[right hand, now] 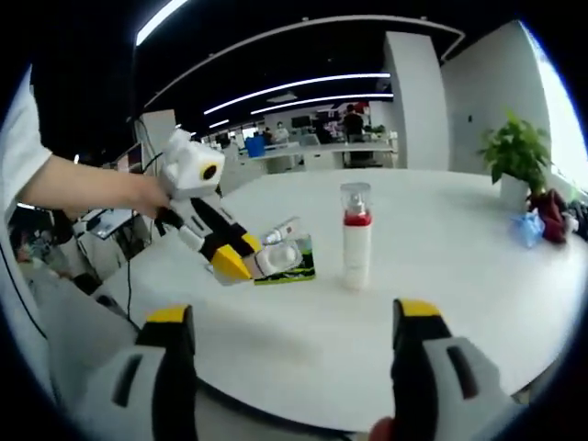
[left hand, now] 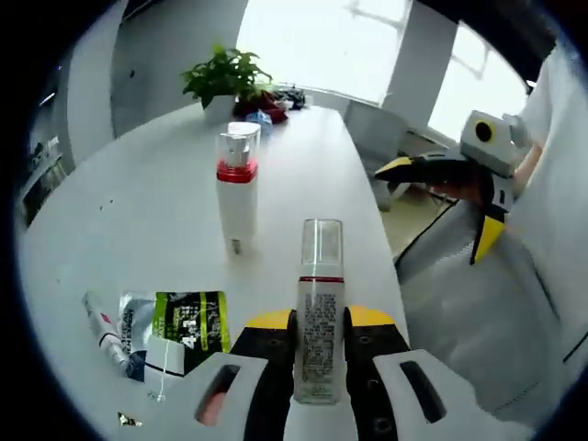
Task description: Arrange the skincare products in the storage area until every visible bottle or jar stands upright without overlapping.
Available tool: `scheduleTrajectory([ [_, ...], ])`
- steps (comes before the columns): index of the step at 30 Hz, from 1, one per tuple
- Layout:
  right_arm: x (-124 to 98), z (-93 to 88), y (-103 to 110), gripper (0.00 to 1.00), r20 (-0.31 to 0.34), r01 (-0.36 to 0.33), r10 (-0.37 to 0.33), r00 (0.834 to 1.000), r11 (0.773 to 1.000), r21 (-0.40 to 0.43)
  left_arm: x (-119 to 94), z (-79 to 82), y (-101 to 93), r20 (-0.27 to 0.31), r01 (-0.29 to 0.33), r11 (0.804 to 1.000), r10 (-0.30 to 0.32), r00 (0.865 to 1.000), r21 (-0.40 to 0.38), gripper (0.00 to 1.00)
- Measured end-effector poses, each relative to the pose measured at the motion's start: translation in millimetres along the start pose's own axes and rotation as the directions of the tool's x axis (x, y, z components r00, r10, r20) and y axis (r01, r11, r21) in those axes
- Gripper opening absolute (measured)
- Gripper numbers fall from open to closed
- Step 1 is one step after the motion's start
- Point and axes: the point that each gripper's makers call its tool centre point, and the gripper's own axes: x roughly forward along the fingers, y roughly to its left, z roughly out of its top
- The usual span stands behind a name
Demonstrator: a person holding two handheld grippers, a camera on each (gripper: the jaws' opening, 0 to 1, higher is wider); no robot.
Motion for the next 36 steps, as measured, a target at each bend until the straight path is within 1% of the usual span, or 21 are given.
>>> scheduleTrajectory([
  [5, 0.5, -0.3, 5.1, 0.88, -0.002, -0.026, 0.026, 1.000, 1.000, -0.011, -7.0, 6.1, -8.7, 0.067, -0.022, 0.999, 0.025, 0.997, -0.043, 0.16],
  [9, 0.2, 1.9, 9.0, 0.87, 0.007, -0.042, 0.042, 0.999, 0.999, -0.017, -13.4, 15.0, -16.4, 0.143, -0.024, 0.996, 0.036, 0.989, -0.088, 0.16],
  [11, -0.4, 5.0, 12.2, 0.86, 0.024, -0.058, 0.058, 0.998, 0.998, -0.017, -16.3, 17.8, -20.8, 0.184, -0.025, 0.993, 0.047, 0.982, -0.117, 0.16],
  [12, -0.6, 5.5, 13.1, 0.86, 0.026, -0.063, 0.063, 0.998, 0.998, -0.017, -17.1, 17.2, -25.2, 0.198, -0.013, 0.991, 0.040, 0.979, -0.133, 0.16],
  [14, -1.2, 8.0, 14.5, 0.86, 0.040, -0.074, 0.074, 0.996, 0.997, -0.011, -19.0, 16.1, -29.6, 0.221, -0.016, 0.988, 0.050, 0.974, -0.151, 0.16],
  [15, -2.4, 11.1, 18.1, 0.86, 0.058, -0.099, 0.099, 0.993, 0.995, 0.007, -19.7, 16.5, -31.4, 0.233, -0.014, 0.987, 0.052, 0.971, -0.162, 0.16],
  [17, -5.3, 17.1, 22.2, 0.86, 0.092, -0.127, 0.124, 0.988, 0.992, 0.020, -22.0, 20.7, -35.5, 0.281, -0.006, 0.981, 0.062, 0.958, -0.196, 0.16],
  [19, -6.8, 19.5, 23.3, 0.85, 0.102, -0.130, 0.128, 0.987, 0.991, 0.015, -24.1, 22.3, -39.2, 0.314, -0.003, 0.977, 0.072, 0.947, -0.215, 0.16],
  [22, -7.2, 25.0, 31.7, 0.82, 0.121, -0.194, 0.184, 0.976, 0.978, 0.078, -24.4, 20.9, -44.1, 0.331, -0.008, 0.973, 0.087, 0.939, -0.233, 0.16],
  [23, -7.6, 25.3, 33.2, 0.80, 0.117, -0.208, 0.198, 0.973, 0.975, 0.078, -24.5, 21.1, -46.1, 0.339, -0.006, 0.971, 0.089, 0.937, -0.239, 0.16],
  [24, -9.5, 28.4, 36.7, 0.74, 0.124, -0.232, 0.224, 0.967, 0.971, 0.055, -25.0, 22.4, -49.1, 0.354, -0.002, 0.969, 0.093, 0.930, -0.249, 0.16],
  [26, -12.7, 42.1, 45.8, 0.64, 0.172, -0.283, 0.274, 0.946, 0.959, 0.028, -26.5, 25.6, -53.6, 0.378, 0.006, 0.966, 0.096, 0.921, -0.259, 0.16],
  [27, -13.0, 45.6, 45.9, 0.63, 0.181, -0.288, 0.277, 0.944, 0.957, 0.039, -27.2, 28.4, -55.7, 0.395, 0.004, 0.963, 0.106, 0.913, -0.268, 0.16],
  [29, -11.1, 56.5, 48.8, 0.64, 0.206, -0.329, 0.309, 0.929, 0.941, 0.075, -26.3, 31.0, -61.4, 0.404, 0.005, 0.963, 0.108, 0.909, -0.270, 0.16],
  [31, -7.6, 64.8, 45.8, 0.64, 0.226, -0.352, 0.323, 0.919, 0.931, 0.100, -24.8, 35.3, -67.2, 0.417, 0.013, 0.964, 0.103, 0.903, -0.266, 0.16],
  [33, -4.5, 70.7, 42.5, 0.60, 0.246, -0.384, 0.340, 0.908, 0.910, 0.158, -23.6, 40.7, -74.0, 0.435, 0.029, 0.965, 0.090, 0.896, -0.259, 0.16],
  [35, -3.2, 76.2, 38.0, 0.57, 0.271, -0.405, 0.348, 0.897, 0.894, 0.193, -22.9, 45.4, -78.6, 0.449, 0.033, 0.967, 0.086, 0.890, -0.251, 0.16],
  [36, -1.6, 76.5, 32.5, 0.56, 0.260, -0.397, 0.344, 0.902, 0.898, 0.190, -22.8, 47.7, -80.1, 0.457, 0.038, 0.968, 0.082, 0.886, -0.249, 0.16],
])
